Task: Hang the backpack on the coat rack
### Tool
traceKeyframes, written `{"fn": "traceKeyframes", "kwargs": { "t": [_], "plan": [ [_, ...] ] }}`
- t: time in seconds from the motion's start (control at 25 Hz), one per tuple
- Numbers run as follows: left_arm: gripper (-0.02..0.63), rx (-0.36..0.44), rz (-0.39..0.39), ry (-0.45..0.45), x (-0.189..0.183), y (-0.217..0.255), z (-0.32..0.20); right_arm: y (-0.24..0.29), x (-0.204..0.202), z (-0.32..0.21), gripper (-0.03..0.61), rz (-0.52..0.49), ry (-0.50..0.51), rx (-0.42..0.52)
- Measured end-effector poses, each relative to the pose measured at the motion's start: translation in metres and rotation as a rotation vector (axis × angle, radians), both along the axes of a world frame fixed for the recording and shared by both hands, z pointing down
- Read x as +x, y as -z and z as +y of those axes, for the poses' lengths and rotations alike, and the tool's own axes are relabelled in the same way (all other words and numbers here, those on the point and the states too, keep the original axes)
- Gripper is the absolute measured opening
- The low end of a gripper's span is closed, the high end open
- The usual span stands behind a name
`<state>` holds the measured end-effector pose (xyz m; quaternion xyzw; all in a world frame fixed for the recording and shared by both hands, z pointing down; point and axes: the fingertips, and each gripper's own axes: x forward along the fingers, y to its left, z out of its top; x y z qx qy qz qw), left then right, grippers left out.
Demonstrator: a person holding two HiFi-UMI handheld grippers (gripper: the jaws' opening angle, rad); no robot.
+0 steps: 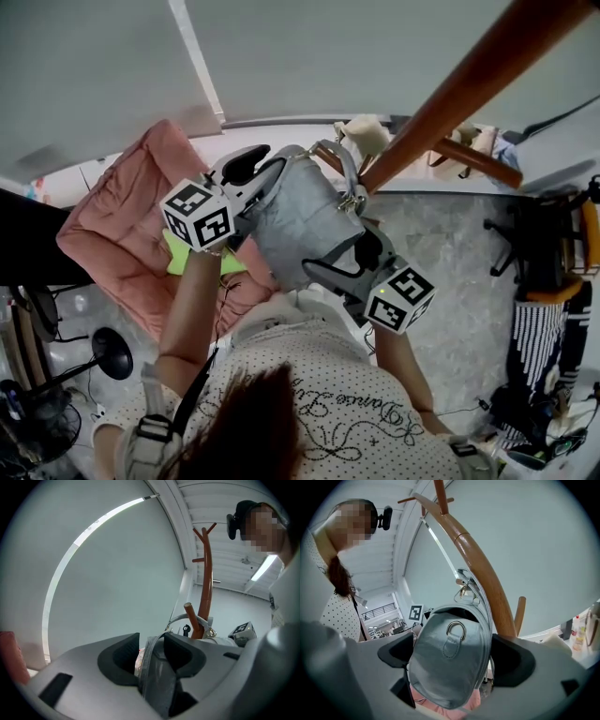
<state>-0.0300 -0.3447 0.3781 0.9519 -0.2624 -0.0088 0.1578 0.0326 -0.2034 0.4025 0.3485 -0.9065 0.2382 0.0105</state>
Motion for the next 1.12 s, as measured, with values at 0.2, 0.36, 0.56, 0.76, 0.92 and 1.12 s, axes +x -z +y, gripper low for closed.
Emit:
{"fn": "traceKeyframes", "kwargs": {
  "t": [0.2,0.36,0.56,0.76,0.92,1.12],
  "plan": [
    [0.158,-0.019,0.042,-0.008,0.004,-0.012,-0.002,0.0,0.009,0.0,0.512,0.011,-0.01,0.014],
    [0.1,0.004,0.007,-0.056,0.023,-0.013,0.008,0.008,0.012,0.008,0.45,-0.019,0.004,0.039],
    [0.094,0.021,0.054,-0.118,0.049,-0.004,0.025,0.014,0.011,0.015,0.412,-0.045,0.013,0.062],
    [0.058,0.015,0.082,-0.109,0.047,-0.004,0.031,0.019,0.012,0.014,0.389,-0.046,0.007,0.091],
    [0.051,0.036,0.07,-0.093,0.046,-0.002,0.037,0.026,0.021,0.01,0.363,-0.062,-0.014,0.124],
    [0.046,0.083,0.004,-0.088,0.042,-0.002,0.043,0.037,0.024,0.0,0.334,-0.059,-0.028,0.17]
  ]
}}
